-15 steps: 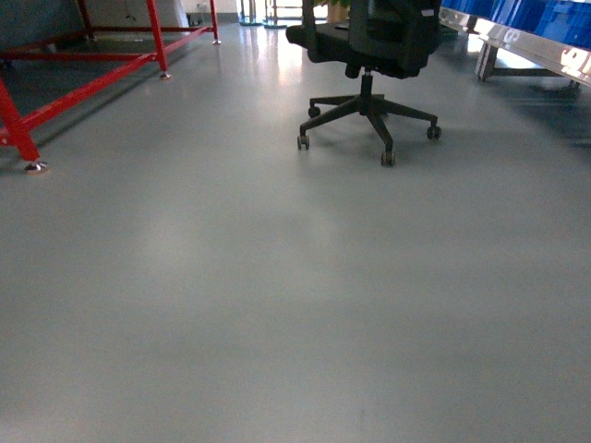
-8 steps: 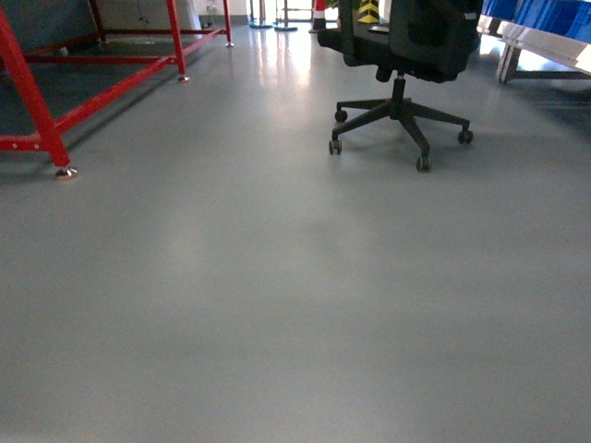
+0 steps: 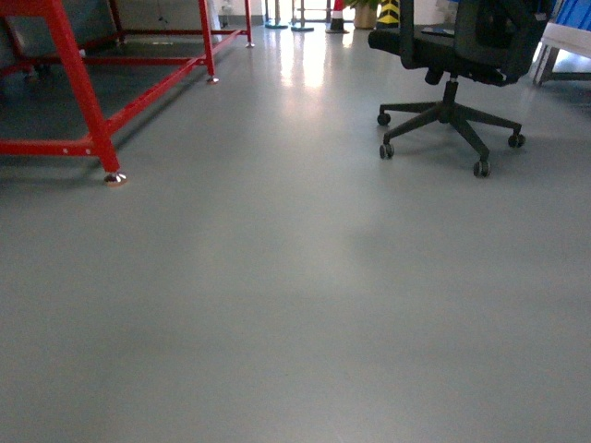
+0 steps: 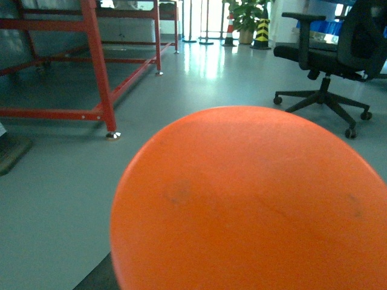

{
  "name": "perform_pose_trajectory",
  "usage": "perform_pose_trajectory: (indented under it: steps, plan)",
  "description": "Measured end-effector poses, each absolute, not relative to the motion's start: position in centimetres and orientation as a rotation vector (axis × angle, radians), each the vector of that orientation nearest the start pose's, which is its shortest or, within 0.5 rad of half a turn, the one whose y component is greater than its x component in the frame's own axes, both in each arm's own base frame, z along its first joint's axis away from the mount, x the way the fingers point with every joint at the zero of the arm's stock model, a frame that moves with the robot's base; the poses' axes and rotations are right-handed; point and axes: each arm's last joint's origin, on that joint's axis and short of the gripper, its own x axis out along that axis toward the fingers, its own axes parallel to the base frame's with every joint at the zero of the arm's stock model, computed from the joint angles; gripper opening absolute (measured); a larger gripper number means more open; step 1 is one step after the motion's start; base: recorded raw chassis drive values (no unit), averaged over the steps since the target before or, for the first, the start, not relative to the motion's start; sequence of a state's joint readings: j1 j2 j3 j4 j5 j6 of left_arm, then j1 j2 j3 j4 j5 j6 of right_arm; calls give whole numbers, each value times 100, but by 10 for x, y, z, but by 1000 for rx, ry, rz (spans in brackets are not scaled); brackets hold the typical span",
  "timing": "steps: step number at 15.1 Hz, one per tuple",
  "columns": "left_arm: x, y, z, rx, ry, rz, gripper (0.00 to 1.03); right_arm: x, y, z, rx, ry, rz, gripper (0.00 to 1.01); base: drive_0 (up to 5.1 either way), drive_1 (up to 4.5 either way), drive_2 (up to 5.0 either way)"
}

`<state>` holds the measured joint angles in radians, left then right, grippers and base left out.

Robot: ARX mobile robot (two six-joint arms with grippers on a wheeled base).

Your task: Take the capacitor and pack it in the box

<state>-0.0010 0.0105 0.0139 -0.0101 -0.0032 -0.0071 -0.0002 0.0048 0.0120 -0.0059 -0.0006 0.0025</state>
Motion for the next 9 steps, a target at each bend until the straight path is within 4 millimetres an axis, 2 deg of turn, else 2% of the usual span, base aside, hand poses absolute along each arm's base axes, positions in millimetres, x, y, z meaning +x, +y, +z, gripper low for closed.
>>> perform_pose_trajectory:
  steps: [9]
  plan:
    - [98,0,167,-7,3,-1,44,97,0,167,2,-1,0,98,-509,236,236]
